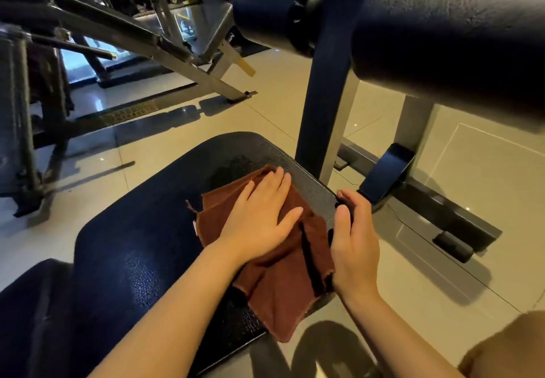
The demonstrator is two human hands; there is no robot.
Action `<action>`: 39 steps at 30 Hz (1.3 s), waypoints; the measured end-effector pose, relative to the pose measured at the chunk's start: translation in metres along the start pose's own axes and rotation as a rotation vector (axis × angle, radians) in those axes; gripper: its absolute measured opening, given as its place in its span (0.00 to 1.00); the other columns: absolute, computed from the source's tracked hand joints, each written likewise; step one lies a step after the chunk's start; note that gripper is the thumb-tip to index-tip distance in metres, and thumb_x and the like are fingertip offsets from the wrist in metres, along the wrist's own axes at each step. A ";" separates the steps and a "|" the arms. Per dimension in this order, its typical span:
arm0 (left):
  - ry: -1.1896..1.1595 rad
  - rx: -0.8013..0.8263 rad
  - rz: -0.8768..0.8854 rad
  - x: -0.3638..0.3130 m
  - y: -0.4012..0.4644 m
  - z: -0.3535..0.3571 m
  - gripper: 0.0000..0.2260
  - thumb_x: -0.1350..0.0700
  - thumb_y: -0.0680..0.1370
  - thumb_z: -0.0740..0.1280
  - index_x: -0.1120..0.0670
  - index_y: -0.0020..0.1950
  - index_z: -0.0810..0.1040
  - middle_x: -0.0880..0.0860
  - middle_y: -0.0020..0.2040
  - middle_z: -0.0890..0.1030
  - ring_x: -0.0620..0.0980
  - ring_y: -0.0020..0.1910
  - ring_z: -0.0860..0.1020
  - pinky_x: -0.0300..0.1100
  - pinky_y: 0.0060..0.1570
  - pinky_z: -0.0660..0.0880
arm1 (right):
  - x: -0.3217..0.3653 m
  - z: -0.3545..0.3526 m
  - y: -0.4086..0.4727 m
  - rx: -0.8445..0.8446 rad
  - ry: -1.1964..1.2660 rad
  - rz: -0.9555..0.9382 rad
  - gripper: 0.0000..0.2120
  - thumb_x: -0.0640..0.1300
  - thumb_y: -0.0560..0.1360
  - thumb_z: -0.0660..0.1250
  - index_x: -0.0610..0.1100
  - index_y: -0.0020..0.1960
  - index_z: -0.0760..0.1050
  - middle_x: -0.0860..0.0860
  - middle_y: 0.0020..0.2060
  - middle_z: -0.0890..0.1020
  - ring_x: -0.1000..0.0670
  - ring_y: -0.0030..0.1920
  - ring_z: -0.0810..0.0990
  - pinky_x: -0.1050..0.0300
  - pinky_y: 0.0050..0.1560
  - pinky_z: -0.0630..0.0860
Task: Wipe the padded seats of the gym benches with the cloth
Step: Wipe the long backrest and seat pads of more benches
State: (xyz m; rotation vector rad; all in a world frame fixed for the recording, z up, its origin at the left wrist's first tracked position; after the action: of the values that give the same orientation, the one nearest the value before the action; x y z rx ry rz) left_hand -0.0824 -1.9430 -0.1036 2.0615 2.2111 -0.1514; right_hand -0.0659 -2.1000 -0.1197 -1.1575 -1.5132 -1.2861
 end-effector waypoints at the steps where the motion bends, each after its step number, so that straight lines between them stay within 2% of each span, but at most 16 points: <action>1: 0.004 -0.002 0.014 -0.006 -0.015 0.001 0.35 0.34 0.77 0.39 0.50 0.80 0.43 0.47 0.80 0.43 0.43 0.78 0.41 0.43 0.75 0.39 | 0.000 0.000 0.000 0.008 0.017 0.012 0.22 0.54 0.78 0.51 0.48 0.67 0.69 0.69 0.52 0.71 0.74 0.53 0.70 0.80 0.50 0.64; 3: -0.012 0.001 0.047 -0.021 -0.047 0.004 0.37 0.34 0.73 0.34 0.49 0.80 0.41 0.44 0.78 0.38 0.39 0.76 0.36 0.41 0.75 0.37 | -0.001 0.000 0.001 0.014 0.060 0.039 0.22 0.55 0.77 0.51 0.49 0.67 0.68 0.68 0.53 0.72 0.74 0.53 0.69 0.80 0.50 0.63; 7: -0.076 0.028 0.125 -0.051 -0.090 0.011 0.35 0.31 0.76 0.36 0.47 0.79 0.39 0.42 0.77 0.34 0.37 0.74 0.32 0.42 0.74 0.34 | -0.004 -0.003 -0.002 0.020 0.126 0.070 0.19 0.55 0.77 0.51 0.54 0.66 0.65 0.65 0.55 0.73 0.73 0.55 0.70 0.80 0.52 0.63; 9: -0.096 0.036 0.156 -0.049 -0.088 0.012 0.34 0.30 0.76 0.35 0.45 0.79 0.39 0.40 0.78 0.35 0.35 0.74 0.32 0.41 0.73 0.33 | -0.003 -0.003 -0.001 0.015 0.120 0.066 0.15 0.54 0.79 0.52 0.56 0.64 0.65 0.66 0.55 0.73 0.73 0.55 0.70 0.79 0.51 0.64; 11: -0.099 0.047 0.186 -0.040 -0.073 0.010 0.32 0.33 0.77 0.38 0.43 0.79 0.41 0.38 0.78 0.37 0.34 0.74 0.33 0.40 0.73 0.32 | -0.004 -0.003 0.000 0.011 0.115 0.066 0.10 0.49 0.83 0.53 0.54 0.63 0.66 0.67 0.54 0.74 0.74 0.53 0.71 0.80 0.50 0.64; 12: -0.083 0.045 0.195 -0.035 -0.065 0.009 0.31 0.34 0.77 0.38 0.42 0.79 0.42 0.38 0.77 0.38 0.34 0.74 0.33 0.39 0.73 0.32 | -0.005 -0.003 0.000 0.006 0.114 0.064 0.09 0.47 0.84 0.54 0.54 0.63 0.67 0.66 0.54 0.74 0.74 0.53 0.71 0.80 0.50 0.64; 14: -0.049 0.022 0.186 -0.020 -0.043 0.008 0.31 0.33 0.76 0.38 0.41 0.78 0.42 0.38 0.77 0.38 0.35 0.75 0.35 0.39 0.73 0.32 | -0.005 -0.004 0.001 -0.011 0.103 0.051 0.11 0.50 0.81 0.54 0.54 0.63 0.67 0.66 0.54 0.74 0.73 0.54 0.71 0.80 0.50 0.64; 16: -0.037 -0.014 0.142 0.000 -0.017 0.005 0.33 0.33 0.75 0.38 0.43 0.79 0.44 0.39 0.77 0.40 0.36 0.75 0.38 0.41 0.74 0.35 | -0.006 -0.003 0.001 -0.017 0.082 0.047 0.16 0.53 0.77 0.53 0.55 0.64 0.68 0.67 0.55 0.74 0.73 0.55 0.71 0.79 0.51 0.64; 20: -0.015 -0.019 -0.020 0.040 0.028 -0.002 0.32 0.34 0.78 0.42 0.45 0.80 0.46 0.44 0.80 0.46 0.40 0.77 0.43 0.46 0.76 0.40 | -0.007 0.001 -0.001 0.029 0.027 0.025 0.20 0.58 0.76 0.54 0.57 0.65 0.69 0.72 0.56 0.72 0.71 0.58 0.70 0.74 0.53 0.66; 24: 0.006 -0.035 -0.059 0.038 0.025 -0.003 0.37 0.31 0.74 0.39 0.46 0.80 0.46 0.45 0.80 0.46 0.43 0.78 0.44 0.48 0.75 0.40 | -0.005 0.002 -0.002 0.062 -0.010 0.006 0.30 0.64 0.73 0.50 0.53 0.69 0.71 0.61 0.63 0.75 0.62 0.63 0.72 0.66 0.61 0.68; 27: -0.038 -0.124 -0.224 0.039 -0.001 -0.005 0.44 0.27 0.69 0.34 0.49 0.80 0.45 0.49 0.81 0.46 0.47 0.79 0.45 0.47 0.76 0.42 | -0.003 0.002 -0.001 0.089 -0.032 0.009 0.27 0.60 0.76 0.50 0.51 0.67 0.73 0.57 0.63 0.77 0.58 0.64 0.72 0.71 0.61 0.66; 30: -0.031 -0.065 -0.337 0.036 -0.030 -0.001 0.50 0.25 0.64 0.31 0.52 0.80 0.43 0.52 0.81 0.44 0.49 0.79 0.43 0.47 0.75 0.40 | -0.001 0.003 -0.001 0.112 -0.051 0.020 0.24 0.57 0.78 0.49 0.51 0.66 0.73 0.54 0.64 0.76 0.55 0.67 0.71 0.64 0.65 0.65; 33: -0.018 -0.001 -0.272 0.017 -0.050 0.004 0.51 0.24 0.63 0.30 0.51 0.80 0.40 0.52 0.80 0.40 0.49 0.78 0.39 0.47 0.75 0.37 | 0.000 0.004 0.001 0.190 -0.106 0.041 0.27 0.61 0.78 0.49 0.51 0.69 0.71 0.55 0.66 0.75 0.56 0.68 0.69 0.58 0.69 0.64; 36: -0.032 0.010 -0.156 -0.010 -0.068 0.007 0.48 0.24 0.65 0.29 0.49 0.79 0.37 0.48 0.78 0.35 0.46 0.77 0.35 0.47 0.75 0.35 | 0.015 -0.002 0.007 0.334 -0.153 0.114 0.19 0.57 0.83 0.53 0.54 0.71 0.67 0.58 0.67 0.71 0.55 0.69 0.68 0.52 0.71 0.64; 37: -0.037 0.015 -0.122 -0.017 -0.071 0.010 0.45 0.26 0.67 0.29 0.48 0.79 0.37 0.47 0.77 0.34 0.46 0.77 0.34 0.47 0.75 0.34 | 0.023 -0.007 0.008 0.351 -0.159 0.136 0.18 0.57 0.83 0.53 0.55 0.72 0.66 0.60 0.66 0.70 0.56 0.68 0.67 0.54 0.69 0.64; 39: -0.030 -0.006 -0.095 -0.018 -0.063 0.011 0.38 0.31 0.72 0.29 0.47 0.79 0.38 0.46 0.78 0.35 0.44 0.77 0.35 0.46 0.75 0.35 | 0.049 -0.014 0.004 0.356 -0.232 0.055 0.18 0.54 0.83 0.53 0.57 0.72 0.64 0.65 0.64 0.67 0.62 0.65 0.64 0.59 0.66 0.62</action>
State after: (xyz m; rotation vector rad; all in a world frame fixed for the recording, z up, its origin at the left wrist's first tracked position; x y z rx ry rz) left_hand -0.1441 -1.9665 -0.1117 1.9388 2.2889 -0.1823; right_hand -0.0738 -2.1074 -0.0692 -1.1298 -1.7788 -0.8221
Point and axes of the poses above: each hand's wrist, its own y-axis towards the middle knuckle, its own z-axis out of the palm, x = y × z, the point moved 7 cm from there along y, towards the middle knuckle
